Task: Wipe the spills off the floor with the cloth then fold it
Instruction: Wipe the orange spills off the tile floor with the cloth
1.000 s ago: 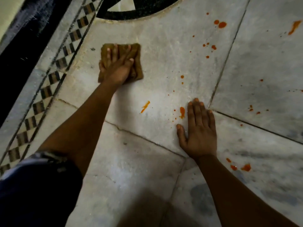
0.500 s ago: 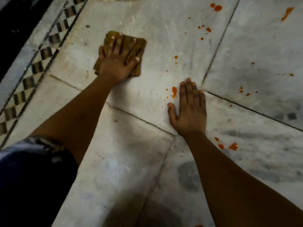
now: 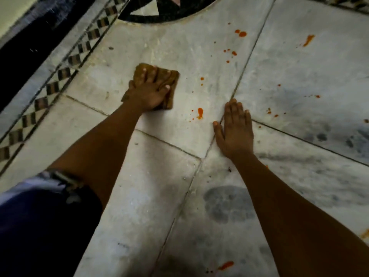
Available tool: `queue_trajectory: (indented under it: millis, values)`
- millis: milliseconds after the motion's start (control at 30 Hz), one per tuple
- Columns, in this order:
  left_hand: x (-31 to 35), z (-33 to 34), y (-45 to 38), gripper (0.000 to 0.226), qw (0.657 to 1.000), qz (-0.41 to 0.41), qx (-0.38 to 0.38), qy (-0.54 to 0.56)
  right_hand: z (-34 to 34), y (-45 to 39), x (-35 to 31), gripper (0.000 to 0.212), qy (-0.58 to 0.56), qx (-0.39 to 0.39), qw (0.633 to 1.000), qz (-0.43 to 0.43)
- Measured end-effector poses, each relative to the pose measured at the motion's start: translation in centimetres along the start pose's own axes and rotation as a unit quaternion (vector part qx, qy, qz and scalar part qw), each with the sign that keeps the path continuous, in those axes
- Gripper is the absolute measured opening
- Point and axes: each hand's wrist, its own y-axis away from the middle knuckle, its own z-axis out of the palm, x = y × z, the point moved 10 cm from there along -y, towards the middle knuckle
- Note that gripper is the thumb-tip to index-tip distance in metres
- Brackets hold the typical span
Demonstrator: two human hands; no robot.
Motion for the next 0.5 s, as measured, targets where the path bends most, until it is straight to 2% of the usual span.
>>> queue_trajectory:
  millis: [133, 233, 300, 500]
  values:
    - [5.1, 2.0, 3.2, 0.052, 0.999, 0.04, -0.022, -0.005, -0.3, -1.1, 0.9, 0.076, 0.017, 0.004, 0.999, -0.035]
    - [7.4, 3.9, 8.6, 0.067, 0.994, 0.074, 0.056, -0.064, -0.4, -1.9, 1.1, 0.074, -0.004, 0.022, 1.0, -0.007]
    - [8.0, 4.6, 10.4, 0.068, 0.989, 0.077, 0.097, -0.084, -0.4, -1.9, 1.2, 0.072, -0.012, 0.031, 0.999, 0.003]
    - [10.8, 2.4, 3.0, 0.062, 0.983, 0.076, 0.146, -0.077, -0.3, -1.9, 1.3, 0.067, 0.013, 0.048, 0.999, 0.003]
